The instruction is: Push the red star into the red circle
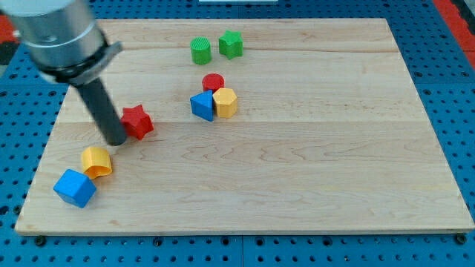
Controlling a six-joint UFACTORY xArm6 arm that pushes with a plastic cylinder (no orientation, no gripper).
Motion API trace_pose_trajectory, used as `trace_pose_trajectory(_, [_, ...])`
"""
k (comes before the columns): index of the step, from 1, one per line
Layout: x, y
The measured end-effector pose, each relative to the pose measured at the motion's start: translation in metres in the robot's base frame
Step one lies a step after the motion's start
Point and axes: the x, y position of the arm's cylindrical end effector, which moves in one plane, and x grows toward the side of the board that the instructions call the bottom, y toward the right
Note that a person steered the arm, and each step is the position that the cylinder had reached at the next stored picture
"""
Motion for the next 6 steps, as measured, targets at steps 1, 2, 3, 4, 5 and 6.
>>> trace_pose_trajectory(1, [-0.039, 0.009])
trace_pose_trajectory(2, [-0.066, 0.035])
trace_pose_trajectory(3, [-0.062, -0.011])
trace_pose_trajectory(4, [-0.093, 0.002])
trace_pose_trajectory(5, [-0.097, 0.083])
trace_pose_trajectory(6, [-0.098, 0.140])
